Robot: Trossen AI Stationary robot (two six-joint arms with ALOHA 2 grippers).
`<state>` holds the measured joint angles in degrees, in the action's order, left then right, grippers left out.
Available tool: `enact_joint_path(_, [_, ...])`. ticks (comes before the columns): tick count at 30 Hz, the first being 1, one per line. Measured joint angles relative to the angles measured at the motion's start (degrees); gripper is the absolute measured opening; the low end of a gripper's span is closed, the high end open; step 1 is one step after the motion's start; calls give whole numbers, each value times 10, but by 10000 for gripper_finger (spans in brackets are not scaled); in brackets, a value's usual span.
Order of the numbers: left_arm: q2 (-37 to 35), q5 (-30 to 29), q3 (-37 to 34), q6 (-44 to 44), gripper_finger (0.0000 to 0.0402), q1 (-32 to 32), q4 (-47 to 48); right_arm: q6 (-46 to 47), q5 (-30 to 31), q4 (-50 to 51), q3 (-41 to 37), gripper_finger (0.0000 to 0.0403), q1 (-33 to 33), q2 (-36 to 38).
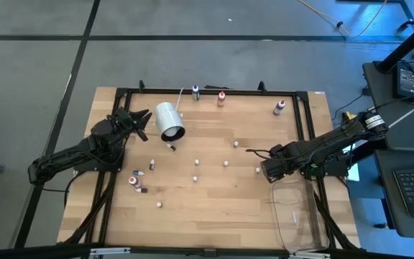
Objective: Pick & Place food coloring
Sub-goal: Put the large yellow food coloring bottle into the transparent bin
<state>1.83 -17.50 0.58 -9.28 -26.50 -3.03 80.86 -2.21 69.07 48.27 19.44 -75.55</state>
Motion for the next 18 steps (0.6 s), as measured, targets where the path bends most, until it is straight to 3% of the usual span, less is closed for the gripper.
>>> enact_joint_path(5, [0,0,0,0,104,0,0,-4,-3,-1,4,126,0,2])
enact_joint_path(18, [0,0,0,0,104,0,0,-5,-3,2,11,127,0,0])
